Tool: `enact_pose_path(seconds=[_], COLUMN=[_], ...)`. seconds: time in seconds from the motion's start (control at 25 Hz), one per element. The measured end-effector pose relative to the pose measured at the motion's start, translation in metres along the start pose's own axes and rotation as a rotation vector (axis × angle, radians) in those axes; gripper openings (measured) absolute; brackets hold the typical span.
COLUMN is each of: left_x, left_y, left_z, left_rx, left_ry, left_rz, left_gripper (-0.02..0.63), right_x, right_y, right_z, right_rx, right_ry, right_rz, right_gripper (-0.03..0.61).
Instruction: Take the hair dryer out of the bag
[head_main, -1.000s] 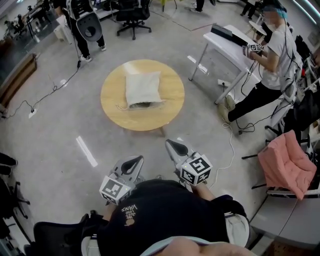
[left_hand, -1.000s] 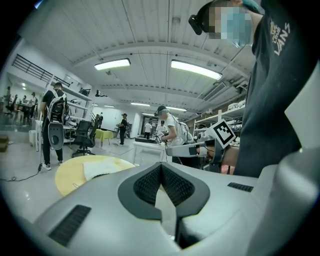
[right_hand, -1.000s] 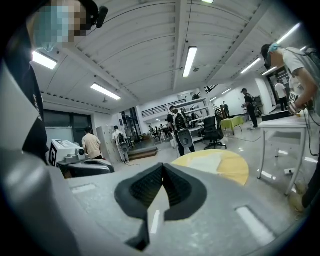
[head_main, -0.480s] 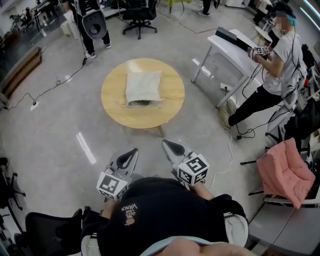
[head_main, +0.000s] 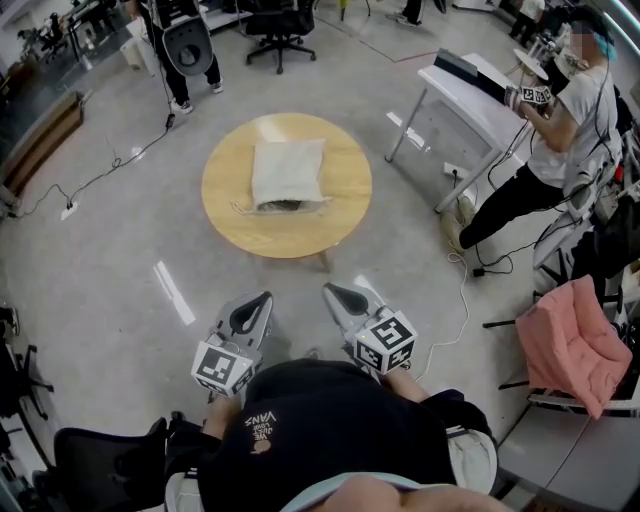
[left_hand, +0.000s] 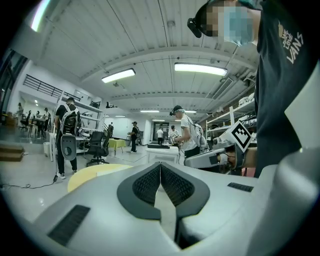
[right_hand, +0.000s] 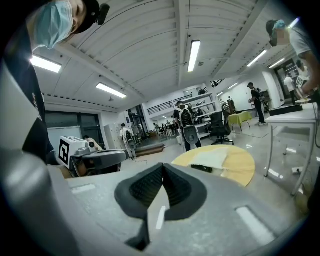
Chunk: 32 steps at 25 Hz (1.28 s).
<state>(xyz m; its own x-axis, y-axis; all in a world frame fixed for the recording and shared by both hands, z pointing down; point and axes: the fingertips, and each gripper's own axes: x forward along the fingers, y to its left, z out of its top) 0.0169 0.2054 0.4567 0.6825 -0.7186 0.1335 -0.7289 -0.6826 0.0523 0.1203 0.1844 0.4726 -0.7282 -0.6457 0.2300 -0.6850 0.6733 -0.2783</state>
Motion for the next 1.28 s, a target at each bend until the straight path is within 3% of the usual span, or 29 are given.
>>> enact_pose_path(seconds=[0.44,1.04,1.28], left_x=[0.031,0.084,0.101], left_y=[0.080,0.206,0.242], left_z=[0.000,-0.001,-0.017], left_rx=[-0.009,0.010,0.016], left_ry=[0.024,0.070,0.115], left_rz=[-0.091,-0.254,-0.306], left_gripper=[0.000,0.000,0.000], right_x=[0.079,0.181,0.206], right_y=[-0.024,-0.057,-0.066], right_z=[0.024,0.052,0.049], right_rx=[0.007,0.068,0.086], right_ry=[-0.010,-0.045,-0.058], right_rz=[-0.071,-0.266,-0.351], right_gripper=[-0.002,-0.002,-0.002])
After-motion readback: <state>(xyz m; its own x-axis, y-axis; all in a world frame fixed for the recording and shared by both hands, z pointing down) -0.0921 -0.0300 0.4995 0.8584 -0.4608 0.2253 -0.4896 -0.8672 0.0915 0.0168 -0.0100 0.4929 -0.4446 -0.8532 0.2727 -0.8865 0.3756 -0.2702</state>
